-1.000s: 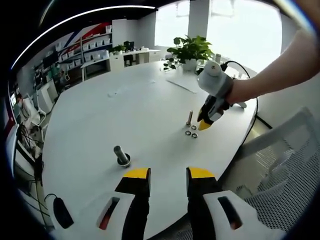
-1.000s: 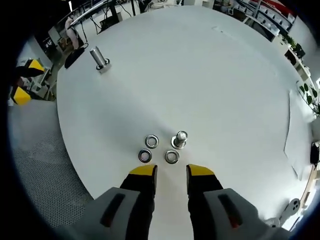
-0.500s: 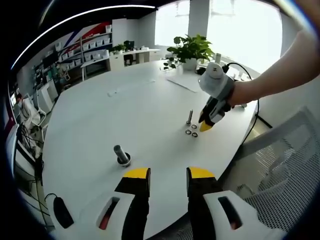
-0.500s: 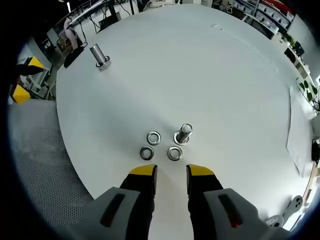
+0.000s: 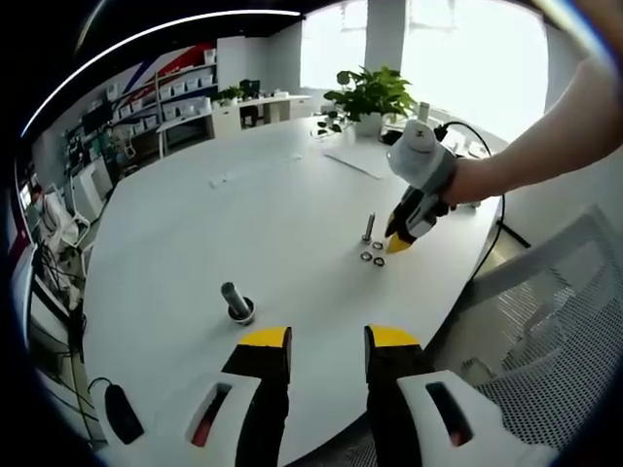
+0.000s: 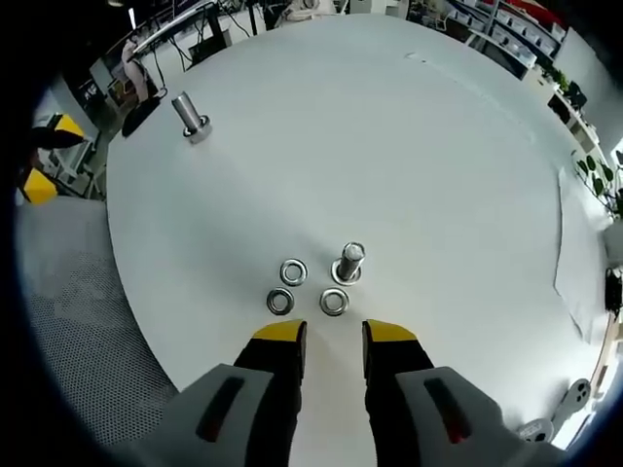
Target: Place the washer onto the threaded stud by aligning its center hole with the stud, sliding it down to the base, and recovering from edge contact or off-axis alignment until the washer reaches the visible bottom stop.
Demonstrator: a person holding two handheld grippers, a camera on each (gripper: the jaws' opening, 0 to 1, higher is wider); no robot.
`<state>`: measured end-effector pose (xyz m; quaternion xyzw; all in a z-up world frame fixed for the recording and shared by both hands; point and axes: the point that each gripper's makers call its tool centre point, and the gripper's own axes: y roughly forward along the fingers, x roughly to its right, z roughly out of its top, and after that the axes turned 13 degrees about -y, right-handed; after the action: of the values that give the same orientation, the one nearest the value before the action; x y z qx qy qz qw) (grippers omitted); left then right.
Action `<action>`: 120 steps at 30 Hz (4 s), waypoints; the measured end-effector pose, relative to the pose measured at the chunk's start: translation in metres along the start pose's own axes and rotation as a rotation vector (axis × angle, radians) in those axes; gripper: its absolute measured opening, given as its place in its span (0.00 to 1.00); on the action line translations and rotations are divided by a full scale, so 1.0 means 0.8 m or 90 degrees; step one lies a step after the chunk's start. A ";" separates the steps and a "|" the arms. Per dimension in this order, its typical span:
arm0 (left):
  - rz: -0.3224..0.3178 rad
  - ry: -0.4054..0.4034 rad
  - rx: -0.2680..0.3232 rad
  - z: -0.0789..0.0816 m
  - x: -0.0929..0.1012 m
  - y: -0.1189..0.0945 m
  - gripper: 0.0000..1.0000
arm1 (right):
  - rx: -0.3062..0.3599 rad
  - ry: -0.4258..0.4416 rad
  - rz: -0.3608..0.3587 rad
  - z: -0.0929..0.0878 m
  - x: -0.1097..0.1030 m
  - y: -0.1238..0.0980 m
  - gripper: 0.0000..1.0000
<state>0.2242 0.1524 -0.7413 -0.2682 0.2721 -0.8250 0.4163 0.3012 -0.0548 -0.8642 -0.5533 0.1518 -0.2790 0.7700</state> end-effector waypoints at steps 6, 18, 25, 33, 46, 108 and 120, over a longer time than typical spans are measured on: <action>0.001 0.000 -0.001 0.000 0.000 -0.001 0.28 | -0.005 -0.003 -0.009 0.006 0.000 0.006 0.22; 0.000 0.000 -0.003 -0.001 -0.001 0.000 0.28 | -0.007 -0.038 0.000 0.010 0.005 0.009 0.18; 0.000 0.005 -0.003 0.000 0.000 0.000 0.27 | -0.044 -0.083 0.019 0.013 0.004 0.011 0.16; 0.001 0.000 -0.002 0.000 -0.001 -0.001 0.27 | -0.079 -0.101 0.024 0.013 0.003 0.012 0.14; 0.000 0.007 -0.007 -0.002 0.001 0.000 0.26 | -0.066 -0.089 0.014 0.003 -0.008 0.009 0.14; -0.011 0.021 -0.023 -0.010 0.009 0.003 0.26 | 0.003 -0.140 -0.007 0.058 0.021 -0.055 0.13; -0.008 0.020 -0.023 -0.010 0.007 0.004 0.26 | -0.013 -0.145 0.007 0.052 0.019 -0.041 0.13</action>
<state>0.2178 0.1483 -0.7476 -0.2645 0.2914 -0.8267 0.4021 0.3274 -0.0399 -0.8186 -0.5881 0.0695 -0.2086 0.7784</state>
